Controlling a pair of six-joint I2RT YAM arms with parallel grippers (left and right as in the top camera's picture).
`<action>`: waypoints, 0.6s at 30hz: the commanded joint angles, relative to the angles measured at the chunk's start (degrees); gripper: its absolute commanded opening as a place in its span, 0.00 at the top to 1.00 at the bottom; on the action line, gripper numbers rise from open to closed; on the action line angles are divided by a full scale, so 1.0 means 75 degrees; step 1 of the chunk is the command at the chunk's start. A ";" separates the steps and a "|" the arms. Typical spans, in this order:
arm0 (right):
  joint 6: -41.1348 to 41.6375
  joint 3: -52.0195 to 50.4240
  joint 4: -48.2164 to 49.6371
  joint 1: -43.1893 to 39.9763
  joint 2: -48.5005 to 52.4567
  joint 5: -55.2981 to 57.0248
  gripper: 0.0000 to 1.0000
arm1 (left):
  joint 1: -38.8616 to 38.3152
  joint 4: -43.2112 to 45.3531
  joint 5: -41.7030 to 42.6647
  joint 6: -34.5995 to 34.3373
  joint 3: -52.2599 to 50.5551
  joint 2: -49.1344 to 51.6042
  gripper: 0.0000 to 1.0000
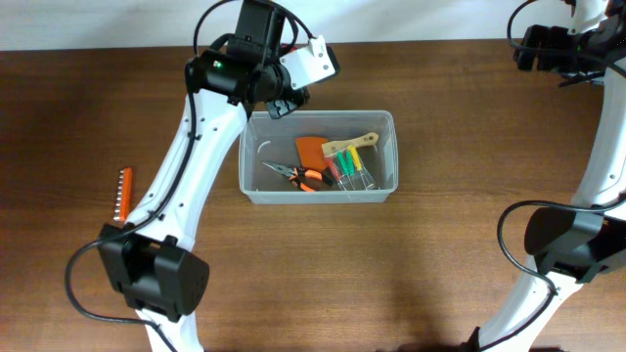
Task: Pack container
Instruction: 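Lift the cutters with the left gripper and carry over the container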
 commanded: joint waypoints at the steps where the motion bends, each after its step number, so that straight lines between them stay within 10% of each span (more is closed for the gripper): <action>1: 0.0055 -0.0055 0.0000 -0.0020 0.0038 -0.0015 0.02 | 0.0015 -0.0178 0.0417 0.0297 -0.0096 0.0560 0.98; 14: 0.0058 -0.0055 0.0000 -0.0020 0.0038 -0.0015 0.02 | 0.0143 -0.1833 0.0073 0.1498 -0.0102 0.1533 0.97; 18: 0.0058 -0.0055 0.0000 -0.0020 0.0038 -0.0015 0.02 | 0.0306 -0.1647 0.0079 0.1431 -0.0102 0.1536 0.60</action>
